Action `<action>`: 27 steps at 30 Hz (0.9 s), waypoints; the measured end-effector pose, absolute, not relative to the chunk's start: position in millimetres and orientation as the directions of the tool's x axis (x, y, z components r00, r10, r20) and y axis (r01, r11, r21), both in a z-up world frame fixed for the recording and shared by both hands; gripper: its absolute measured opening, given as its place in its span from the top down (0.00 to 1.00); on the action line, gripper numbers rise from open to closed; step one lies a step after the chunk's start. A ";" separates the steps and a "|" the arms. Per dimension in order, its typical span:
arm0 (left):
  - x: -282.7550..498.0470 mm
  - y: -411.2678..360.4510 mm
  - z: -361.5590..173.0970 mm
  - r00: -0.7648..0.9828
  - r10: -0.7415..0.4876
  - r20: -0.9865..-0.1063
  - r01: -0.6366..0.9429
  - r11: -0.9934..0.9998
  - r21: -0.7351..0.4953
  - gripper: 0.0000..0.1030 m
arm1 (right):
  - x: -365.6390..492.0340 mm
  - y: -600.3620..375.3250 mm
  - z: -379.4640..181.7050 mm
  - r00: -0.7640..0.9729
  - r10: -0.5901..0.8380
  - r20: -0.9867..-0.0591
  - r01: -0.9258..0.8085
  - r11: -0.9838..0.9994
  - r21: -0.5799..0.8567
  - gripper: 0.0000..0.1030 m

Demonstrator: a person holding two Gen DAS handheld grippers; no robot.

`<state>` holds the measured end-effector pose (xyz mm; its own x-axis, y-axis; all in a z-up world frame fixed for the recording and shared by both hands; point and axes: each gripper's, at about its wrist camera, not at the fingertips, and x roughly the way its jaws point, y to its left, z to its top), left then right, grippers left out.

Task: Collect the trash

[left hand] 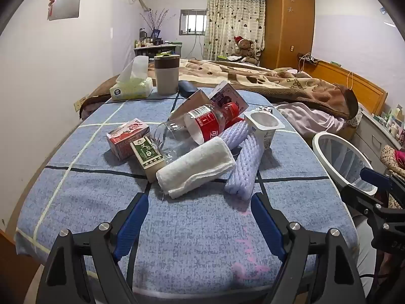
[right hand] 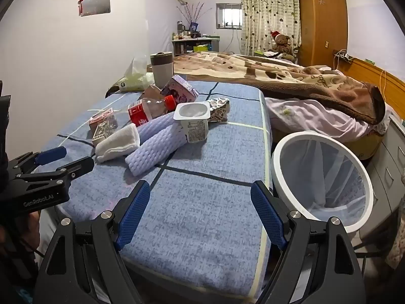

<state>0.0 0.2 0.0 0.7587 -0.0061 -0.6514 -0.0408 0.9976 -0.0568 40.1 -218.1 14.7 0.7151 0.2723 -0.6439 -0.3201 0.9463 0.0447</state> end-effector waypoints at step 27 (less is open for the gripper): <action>-18.8 -8.5 11.3 0.782 -0.016 -0.622 -0.013 0.999 -0.043 0.20 | 24.6 -221.2 19.7 0.737 0.275 -0.617 -0.305 0.951 0.059 0.19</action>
<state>-18.8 -8.5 11.3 0.7825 -0.0164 -0.6225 -0.0130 0.9990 -0.0427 24.6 -221.2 19.7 0.7373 0.2745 -0.6172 -0.3048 0.9506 0.0587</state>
